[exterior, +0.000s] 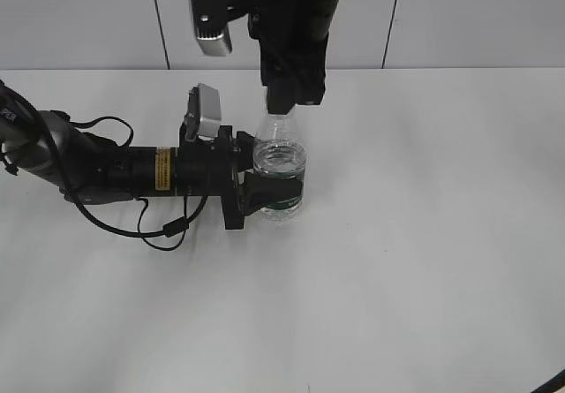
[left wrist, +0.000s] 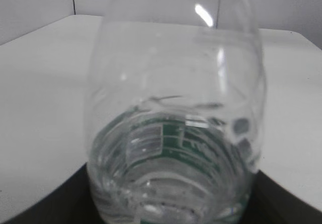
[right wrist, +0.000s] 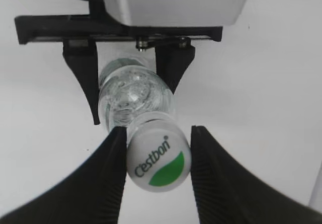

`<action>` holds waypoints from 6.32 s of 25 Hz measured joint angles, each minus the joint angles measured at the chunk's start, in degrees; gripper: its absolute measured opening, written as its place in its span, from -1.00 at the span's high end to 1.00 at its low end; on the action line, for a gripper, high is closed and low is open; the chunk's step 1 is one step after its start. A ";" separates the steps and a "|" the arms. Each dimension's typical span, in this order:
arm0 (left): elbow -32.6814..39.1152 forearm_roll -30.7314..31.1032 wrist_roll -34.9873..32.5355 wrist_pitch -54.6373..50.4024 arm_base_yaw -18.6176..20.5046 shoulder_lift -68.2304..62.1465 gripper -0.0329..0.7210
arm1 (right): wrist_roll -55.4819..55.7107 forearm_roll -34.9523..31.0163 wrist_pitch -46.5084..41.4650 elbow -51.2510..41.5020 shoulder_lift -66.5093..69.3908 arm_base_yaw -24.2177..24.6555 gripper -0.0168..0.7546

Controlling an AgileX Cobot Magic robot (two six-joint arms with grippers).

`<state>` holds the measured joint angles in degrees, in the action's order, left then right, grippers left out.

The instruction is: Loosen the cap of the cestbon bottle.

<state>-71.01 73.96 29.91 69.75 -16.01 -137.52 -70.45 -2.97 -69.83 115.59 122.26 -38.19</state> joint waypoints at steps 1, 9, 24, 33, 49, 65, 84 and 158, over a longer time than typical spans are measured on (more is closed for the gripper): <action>0.00 0.00 0.00 0.00 0.00 0.00 -0.17 | -1.21 0.00 0.00 0.00 0.00 0.00 0.20; 0.00 0.00 0.05 0.00 0.00 0.00 -0.17 | -3.05 0.00 -0.04 0.00 0.00 0.00 0.20; 0.00 0.18 -0.20 0.06 0.00 0.00 -0.17 | -0.89 -1.20 -0.17 -0.23 -4.93 0.00 0.20; 0.00 0.18 -0.32 0.06 0.00 0.00 -0.17 | 19.82 -0.58 -0.17 -0.23 -5.65 0.12 0.20; 0.00 0.23 -0.33 0.01 0.00 0.00 -0.17 | 38.63 -3.72 -0.12 -5.05 -5.97 13.23 0.20; 0.00 0.28 -0.33 0.11 0.00 0.00 -0.17 | 44.58 -6.39 20.64 -33.44 -5.97 18.69 0.20; 0.00 0.28 -0.38 0.19 0.00 0.00 -0.17 | 45.34 -11.77 38.87 -46.41 -5.97 18.76 0.20; 0.11 8.34 33.24 -83.80 14.01 26.32 -0.34 | 51.99 13.30 9.40 -11.12 -11.61 18.76 -0.57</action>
<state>-70.90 82.30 63.15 -14.05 -2.00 -111.20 -18.46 10.32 -60.43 104.47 110.65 -19.43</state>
